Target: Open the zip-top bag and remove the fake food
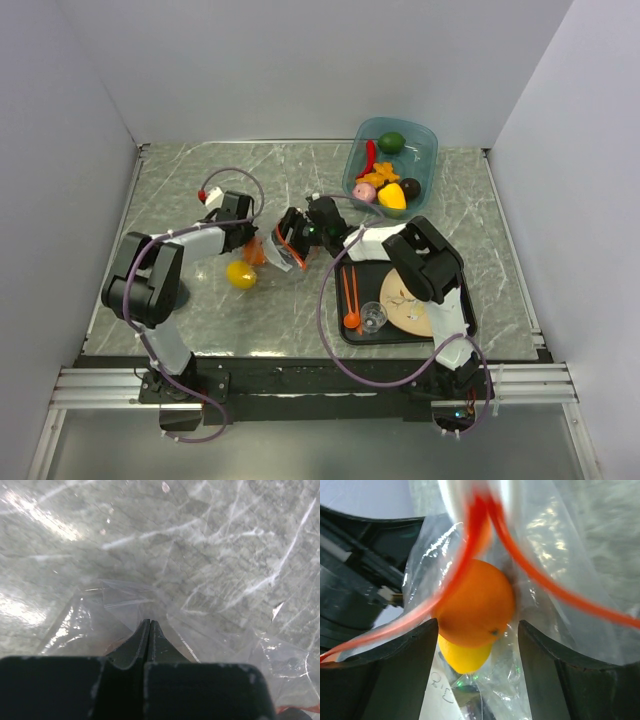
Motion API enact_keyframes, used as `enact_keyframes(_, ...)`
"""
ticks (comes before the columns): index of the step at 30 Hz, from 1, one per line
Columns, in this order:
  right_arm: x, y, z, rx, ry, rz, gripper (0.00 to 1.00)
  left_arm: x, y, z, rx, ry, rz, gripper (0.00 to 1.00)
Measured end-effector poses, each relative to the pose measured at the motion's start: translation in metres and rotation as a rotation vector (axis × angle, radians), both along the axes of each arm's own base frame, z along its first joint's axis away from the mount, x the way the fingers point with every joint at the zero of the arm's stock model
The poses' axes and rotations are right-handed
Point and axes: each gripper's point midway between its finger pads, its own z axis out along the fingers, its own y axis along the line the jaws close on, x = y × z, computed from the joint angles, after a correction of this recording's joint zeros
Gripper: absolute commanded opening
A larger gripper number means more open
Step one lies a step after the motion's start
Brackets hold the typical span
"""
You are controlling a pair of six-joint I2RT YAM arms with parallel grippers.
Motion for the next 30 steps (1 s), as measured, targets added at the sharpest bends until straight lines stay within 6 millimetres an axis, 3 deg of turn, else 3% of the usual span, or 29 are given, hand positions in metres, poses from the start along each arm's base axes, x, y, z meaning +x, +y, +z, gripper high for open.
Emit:
enact_keyframes(10,-0.015,0.013,0.008,0.052,0.026,0.030,0.74,-0.003,-0.012,-0.012,-0.045,-0.006,-0.017,0.01)
enact_keyframes(18,-0.023,0.015,-0.001,0.014,0.011,0.059,0.82,0.001,-0.021,-0.012,-0.085,-0.031,-0.045,0.01)
enact_keyframes(23,-0.026,0.015,-0.004,-0.004,-0.008,0.079,0.83,-0.001,-0.022,-0.011,-0.069,-0.023,-0.072,0.16)
enact_keyframes(26,-0.027,0.015,-0.004,-0.003,-0.013,0.087,0.83,-0.007,-0.018,-0.003,-0.044,-0.014,-0.087,0.23)
enact_keyframes(30,-0.028,0.015,-0.004,-0.005,-0.020,0.094,0.83,-0.012,-0.009,0.023,-0.019,-0.039,-0.081,0.20)
